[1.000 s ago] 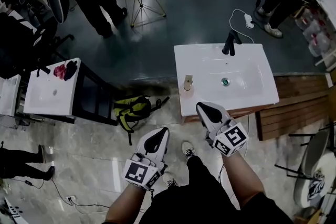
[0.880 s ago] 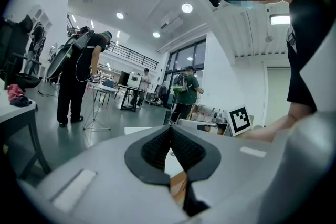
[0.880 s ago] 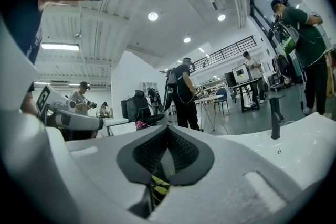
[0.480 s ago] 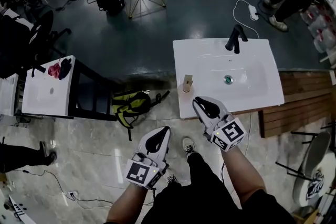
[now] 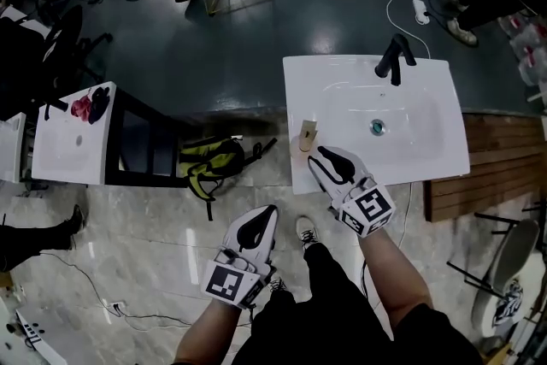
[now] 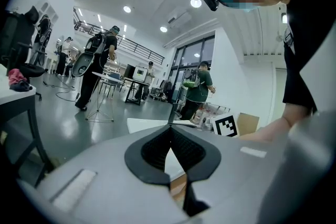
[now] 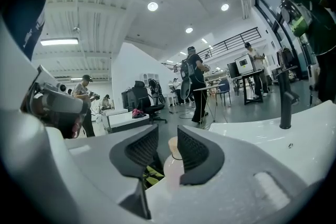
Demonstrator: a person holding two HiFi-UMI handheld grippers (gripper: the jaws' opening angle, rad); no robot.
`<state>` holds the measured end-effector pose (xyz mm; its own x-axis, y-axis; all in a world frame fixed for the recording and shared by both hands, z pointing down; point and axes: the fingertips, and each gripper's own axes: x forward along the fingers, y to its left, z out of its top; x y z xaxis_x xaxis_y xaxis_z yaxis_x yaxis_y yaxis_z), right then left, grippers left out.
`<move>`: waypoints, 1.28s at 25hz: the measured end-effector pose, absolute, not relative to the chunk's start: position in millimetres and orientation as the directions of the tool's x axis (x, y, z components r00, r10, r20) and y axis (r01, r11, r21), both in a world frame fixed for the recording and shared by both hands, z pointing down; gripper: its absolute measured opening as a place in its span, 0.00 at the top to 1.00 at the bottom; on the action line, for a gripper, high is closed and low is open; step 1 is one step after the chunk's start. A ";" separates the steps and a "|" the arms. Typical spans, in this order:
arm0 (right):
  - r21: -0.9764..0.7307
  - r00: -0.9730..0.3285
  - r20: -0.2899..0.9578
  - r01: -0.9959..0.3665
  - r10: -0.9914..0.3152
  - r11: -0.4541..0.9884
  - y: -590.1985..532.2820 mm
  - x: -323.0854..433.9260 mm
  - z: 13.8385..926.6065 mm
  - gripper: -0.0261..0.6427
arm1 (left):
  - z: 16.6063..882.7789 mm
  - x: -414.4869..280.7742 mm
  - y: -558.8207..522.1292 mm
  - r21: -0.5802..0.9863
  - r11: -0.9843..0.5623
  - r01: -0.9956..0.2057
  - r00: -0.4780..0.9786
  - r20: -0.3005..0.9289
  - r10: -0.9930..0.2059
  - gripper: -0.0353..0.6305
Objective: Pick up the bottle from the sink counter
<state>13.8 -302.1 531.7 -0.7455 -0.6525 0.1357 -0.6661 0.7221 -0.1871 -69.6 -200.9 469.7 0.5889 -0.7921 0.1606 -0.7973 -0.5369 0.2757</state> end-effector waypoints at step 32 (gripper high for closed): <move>-0.043 -0.807 0.199 -0.574 -0.556 0.818 -336.0 -19.3 580.1 0.71 | 509.8 -72.0 -229.6 0.330 -0.468 -0.820 0.551 0.231 -0.802 0.94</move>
<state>-19.3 -336.0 580.1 -0.8069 -0.5562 0.1989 -0.5742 0.8175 -0.0432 -72.0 -229.6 509.8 0.5512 -0.8017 0.2309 -0.8195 -0.4684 0.3302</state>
